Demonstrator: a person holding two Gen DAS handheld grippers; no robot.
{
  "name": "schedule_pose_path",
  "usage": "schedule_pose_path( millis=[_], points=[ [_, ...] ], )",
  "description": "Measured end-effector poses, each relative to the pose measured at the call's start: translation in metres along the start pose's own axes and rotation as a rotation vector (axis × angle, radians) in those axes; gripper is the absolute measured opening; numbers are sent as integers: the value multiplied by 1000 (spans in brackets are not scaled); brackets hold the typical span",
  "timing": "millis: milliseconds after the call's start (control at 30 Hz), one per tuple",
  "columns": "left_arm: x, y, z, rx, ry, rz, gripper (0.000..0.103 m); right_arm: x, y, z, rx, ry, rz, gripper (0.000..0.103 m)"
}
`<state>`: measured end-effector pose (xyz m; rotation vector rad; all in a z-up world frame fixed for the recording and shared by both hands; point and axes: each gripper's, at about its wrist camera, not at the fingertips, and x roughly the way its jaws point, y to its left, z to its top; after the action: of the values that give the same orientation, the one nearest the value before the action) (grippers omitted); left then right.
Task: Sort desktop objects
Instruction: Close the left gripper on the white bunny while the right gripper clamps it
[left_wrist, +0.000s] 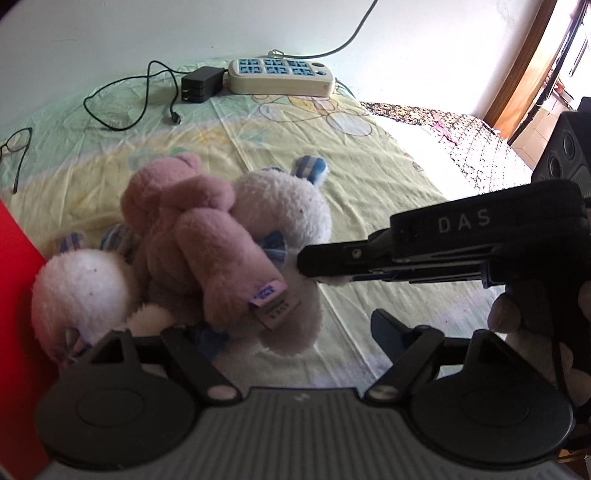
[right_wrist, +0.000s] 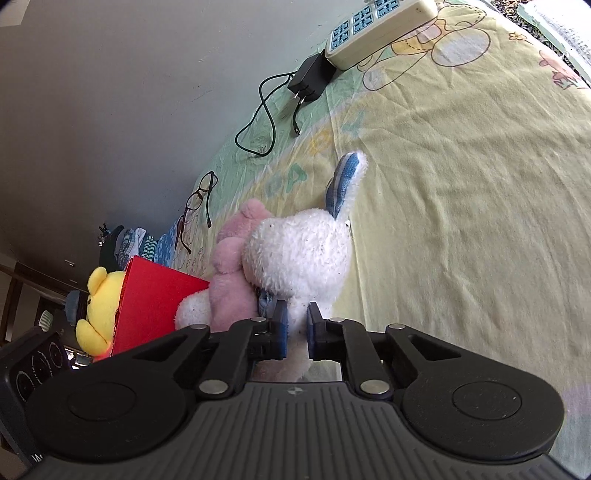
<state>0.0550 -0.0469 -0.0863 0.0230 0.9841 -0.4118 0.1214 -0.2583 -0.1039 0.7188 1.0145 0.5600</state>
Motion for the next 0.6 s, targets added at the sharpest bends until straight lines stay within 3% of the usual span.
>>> schedule_pose_path(
  millis=[367, 600],
  points=[
    [-17, -28, -13, 65, -2, -115, 91, -58, -18, -29, 22, -41, -66, 10],
    [-8, -47, -19, 80, 26, -187, 89, -90, -31, -55, 65, -57, -109, 11]
  ],
)
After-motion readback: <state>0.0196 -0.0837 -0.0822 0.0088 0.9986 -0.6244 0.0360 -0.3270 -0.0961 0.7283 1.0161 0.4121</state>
